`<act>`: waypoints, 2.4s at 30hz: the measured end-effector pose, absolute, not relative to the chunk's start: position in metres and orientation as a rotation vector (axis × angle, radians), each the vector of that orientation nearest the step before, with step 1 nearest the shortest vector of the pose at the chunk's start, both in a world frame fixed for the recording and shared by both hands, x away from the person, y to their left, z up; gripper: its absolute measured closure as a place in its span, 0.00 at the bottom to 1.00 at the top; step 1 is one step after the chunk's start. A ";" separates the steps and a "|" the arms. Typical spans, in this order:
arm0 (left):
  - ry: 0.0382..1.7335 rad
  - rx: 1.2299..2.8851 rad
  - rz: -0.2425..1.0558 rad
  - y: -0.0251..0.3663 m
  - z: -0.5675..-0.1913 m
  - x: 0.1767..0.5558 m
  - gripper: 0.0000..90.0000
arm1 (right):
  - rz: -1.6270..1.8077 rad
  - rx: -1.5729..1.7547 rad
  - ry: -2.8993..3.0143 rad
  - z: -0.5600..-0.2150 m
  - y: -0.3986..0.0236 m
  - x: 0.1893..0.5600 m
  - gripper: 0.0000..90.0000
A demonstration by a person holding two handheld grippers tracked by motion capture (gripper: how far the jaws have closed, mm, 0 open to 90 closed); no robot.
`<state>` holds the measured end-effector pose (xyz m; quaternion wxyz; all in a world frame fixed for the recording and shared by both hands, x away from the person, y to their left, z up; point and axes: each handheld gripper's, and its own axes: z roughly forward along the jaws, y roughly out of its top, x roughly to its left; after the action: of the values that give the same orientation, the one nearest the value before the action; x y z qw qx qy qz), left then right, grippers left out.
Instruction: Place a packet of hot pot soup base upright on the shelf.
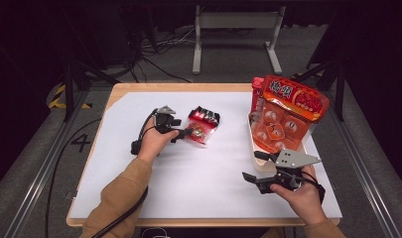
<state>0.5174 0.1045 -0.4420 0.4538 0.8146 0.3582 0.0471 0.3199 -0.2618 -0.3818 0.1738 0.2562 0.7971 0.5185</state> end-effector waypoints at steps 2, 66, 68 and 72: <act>0.880 2.017 0.080 0.103 -0.444 0.518 0.27 | 1.471 0.731 2.260 -0.382 -0.262 0.320 0.22; 0.682 1.974 0.361 0.107 -0.385 0.430 1.00 | 1.500 0.813 2.261 -0.370 -0.260 0.328 0.42; 0.663 1.962 0.360 0.107 -0.381 0.424 1.00 | 1.495 0.814 2.258 -0.368 -0.259 0.330 0.43; 0.648 1.954 0.365 0.107 -0.377 0.413 1.00 | 1.494 0.816 2.249 -0.364 -0.257 0.333 0.42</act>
<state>0.4127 0.1069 -0.3768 0.5013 0.8086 0.2683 0.1511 0.3328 -0.2569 -0.3644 0.1597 0.2856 0.7872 0.5228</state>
